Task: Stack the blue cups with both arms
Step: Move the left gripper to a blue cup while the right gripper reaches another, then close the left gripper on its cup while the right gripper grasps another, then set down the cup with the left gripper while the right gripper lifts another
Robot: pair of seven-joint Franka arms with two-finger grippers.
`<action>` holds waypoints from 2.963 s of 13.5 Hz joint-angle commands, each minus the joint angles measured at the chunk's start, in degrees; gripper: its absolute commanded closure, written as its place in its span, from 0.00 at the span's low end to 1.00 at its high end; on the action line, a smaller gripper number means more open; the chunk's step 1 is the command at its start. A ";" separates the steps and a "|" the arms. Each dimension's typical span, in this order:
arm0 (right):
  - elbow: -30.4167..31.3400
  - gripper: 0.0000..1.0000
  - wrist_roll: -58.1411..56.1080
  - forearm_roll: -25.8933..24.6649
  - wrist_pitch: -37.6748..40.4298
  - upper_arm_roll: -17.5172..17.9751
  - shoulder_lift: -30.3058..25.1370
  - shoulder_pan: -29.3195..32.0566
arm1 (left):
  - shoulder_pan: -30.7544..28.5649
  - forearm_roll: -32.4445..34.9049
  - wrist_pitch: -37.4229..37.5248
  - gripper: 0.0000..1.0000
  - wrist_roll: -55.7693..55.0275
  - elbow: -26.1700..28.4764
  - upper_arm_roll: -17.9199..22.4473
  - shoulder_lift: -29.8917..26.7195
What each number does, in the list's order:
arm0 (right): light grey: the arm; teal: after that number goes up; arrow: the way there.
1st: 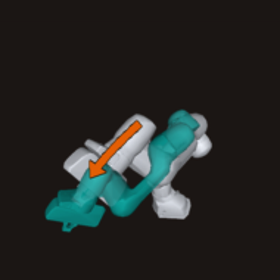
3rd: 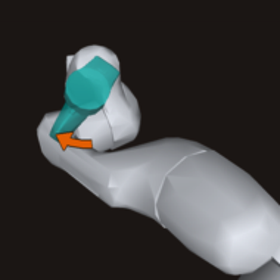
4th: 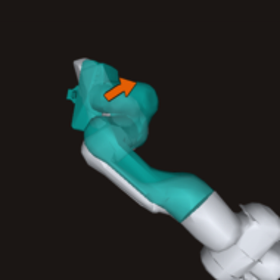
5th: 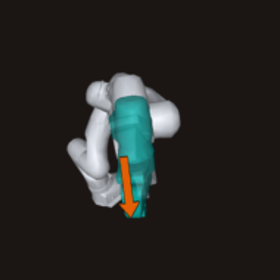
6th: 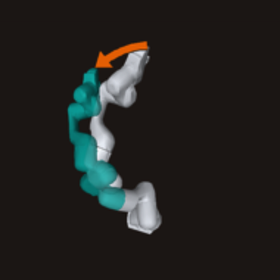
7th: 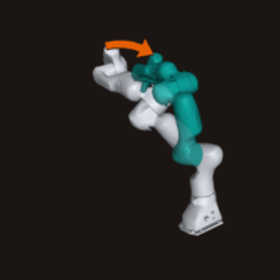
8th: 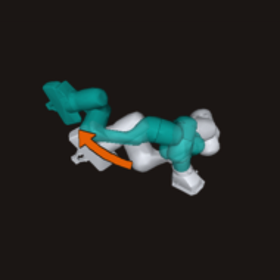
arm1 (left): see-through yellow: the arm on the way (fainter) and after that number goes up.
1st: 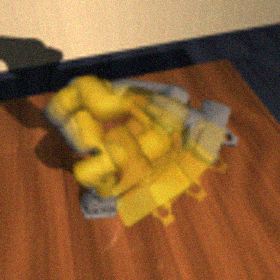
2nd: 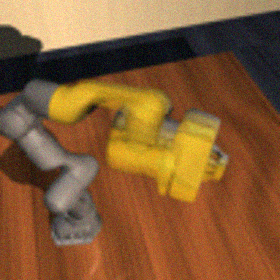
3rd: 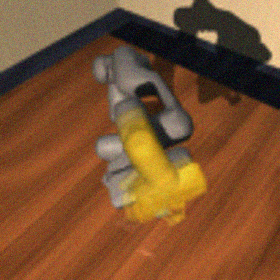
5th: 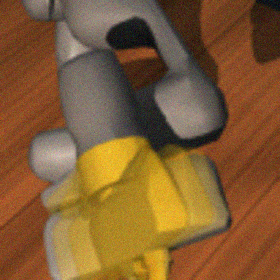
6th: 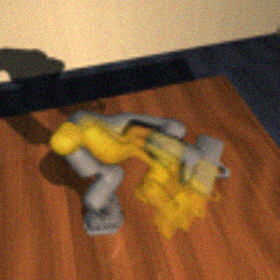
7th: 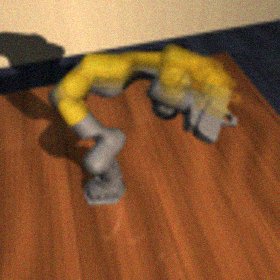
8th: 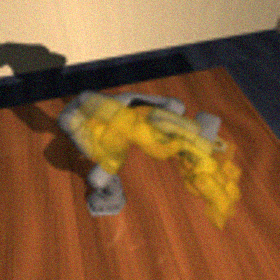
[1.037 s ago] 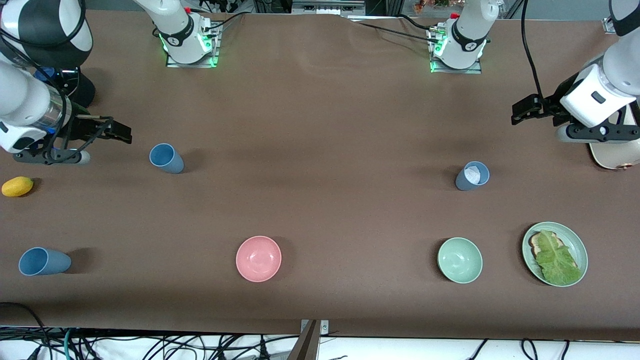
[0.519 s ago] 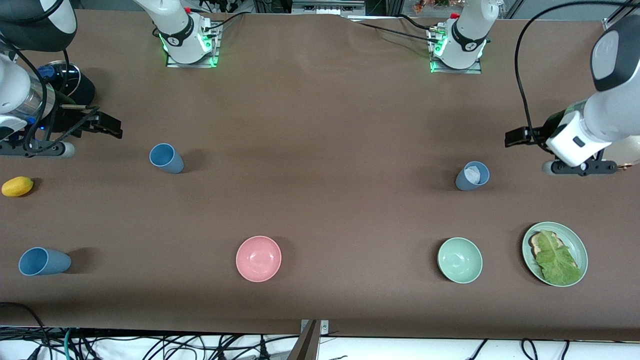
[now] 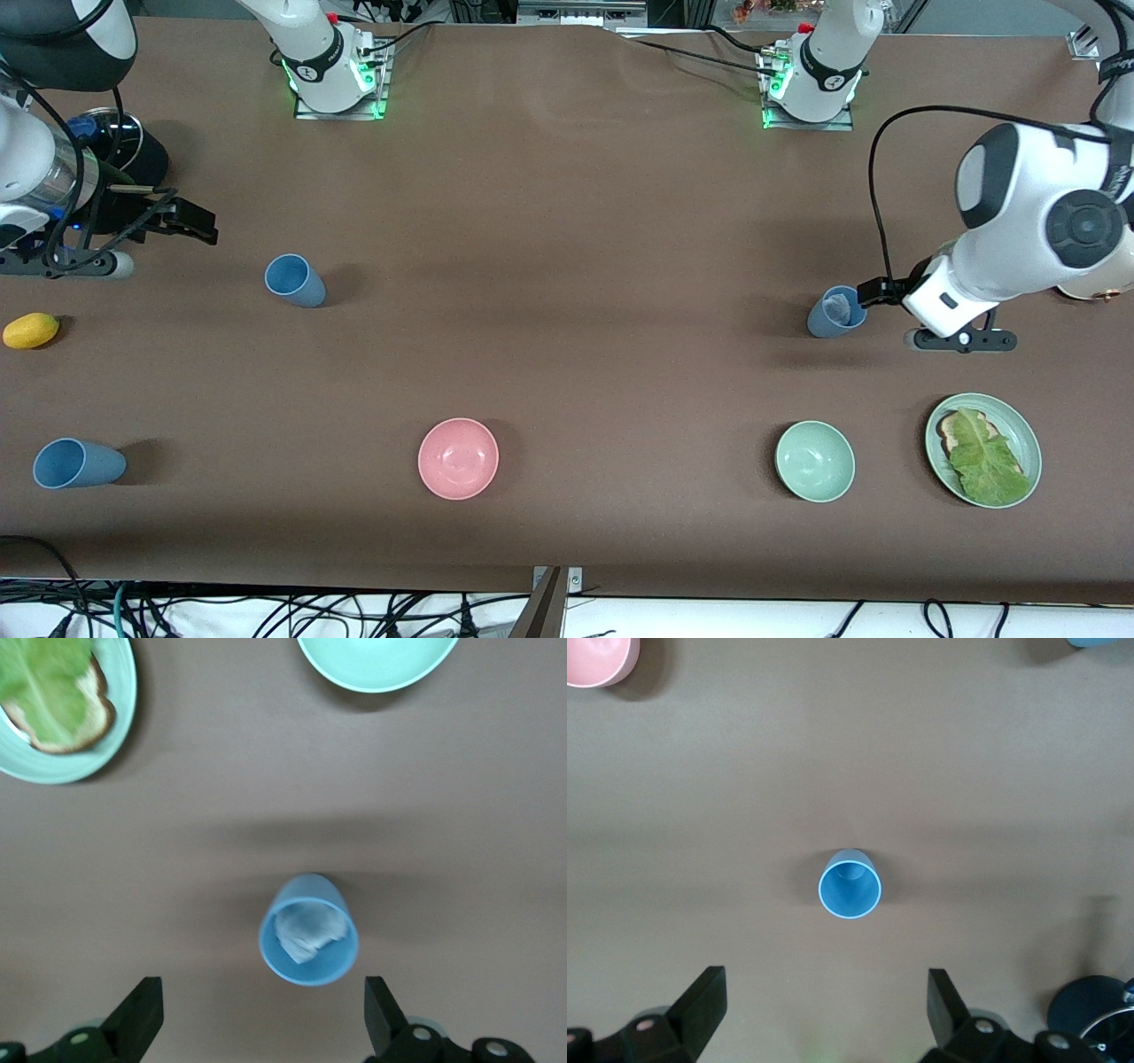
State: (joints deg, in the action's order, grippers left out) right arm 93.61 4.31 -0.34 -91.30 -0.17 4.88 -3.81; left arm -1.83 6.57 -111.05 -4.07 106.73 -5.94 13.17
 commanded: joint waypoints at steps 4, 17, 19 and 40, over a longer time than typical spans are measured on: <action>-1.23 0.00 0.17 0.43 1.30 -0.01 -0.04 0.20 | -0.54 3.10 -15.58 0.01 0.47 12.08 0.05 0.71; 18.50 0.00 -0.53 -1.33 -14.90 -2.37 0.59 1.26 | -3.18 -3.67 -17.62 1.00 5.48 13.77 -0.30 5.11; 25.80 0.00 -0.70 -1.42 -23.36 -3.70 0.05 1.17 | -3.18 -3.67 -17.09 1.00 5.39 13.51 -0.48 4.67; 35.68 0.75 -5.71 -1.42 -41.68 -4.93 8.75 1.43 | 14.29 -10.79 -12.50 1.00 -39.13 -5.83 -17.79 16.17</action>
State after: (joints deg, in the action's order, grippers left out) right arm 128.96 -0.61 -1.17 -132.42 -5.29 13.16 -2.87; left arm 8.79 -3.62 -121.50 -38.51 103.14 -24.23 26.19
